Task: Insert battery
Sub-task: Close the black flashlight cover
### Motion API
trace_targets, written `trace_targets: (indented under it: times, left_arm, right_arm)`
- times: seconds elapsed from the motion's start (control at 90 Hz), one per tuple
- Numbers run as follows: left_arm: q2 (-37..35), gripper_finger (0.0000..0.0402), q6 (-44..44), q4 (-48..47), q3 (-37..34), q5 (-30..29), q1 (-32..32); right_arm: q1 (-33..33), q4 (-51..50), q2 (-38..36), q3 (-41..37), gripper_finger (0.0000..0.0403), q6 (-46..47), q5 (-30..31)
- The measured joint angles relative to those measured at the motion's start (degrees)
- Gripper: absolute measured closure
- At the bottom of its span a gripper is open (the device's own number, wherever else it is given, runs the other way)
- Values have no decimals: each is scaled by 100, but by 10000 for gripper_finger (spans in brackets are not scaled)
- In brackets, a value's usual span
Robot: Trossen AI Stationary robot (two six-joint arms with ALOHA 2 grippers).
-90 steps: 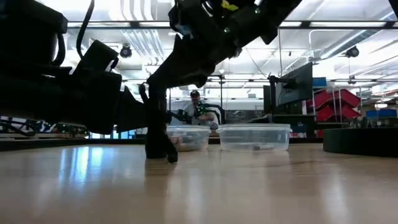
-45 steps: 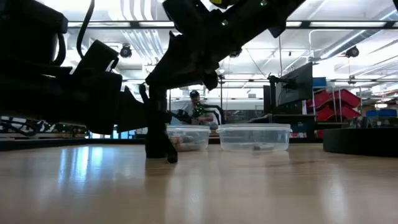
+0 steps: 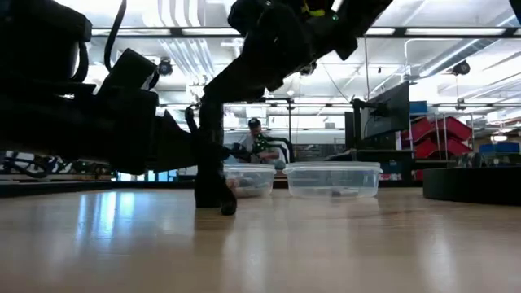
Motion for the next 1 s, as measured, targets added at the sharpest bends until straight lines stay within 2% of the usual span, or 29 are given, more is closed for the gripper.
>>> trace_targets:
  times: [0.178, 0.3, 0.8, 1.0]
  left_arm:
    - [0, 301, 16, -11, 10, 11, 2]
    - [0, 301, 13, -19, 10, 11, 2]
    - [0, 301, -28, -34, 8, 9, 2]
    - [0, 301, -56, -35, 8, 7, 0]
  right_arm:
    - [-83, 129, 208, 2, 216, -101, -757]
    - [-90, 140, 420, -4, 222, -99, -946]
    - [-125, 337, 435, -9, 267, -113, -1112]
    - [-143, 423, 433, -52, 302, -103, -1084]
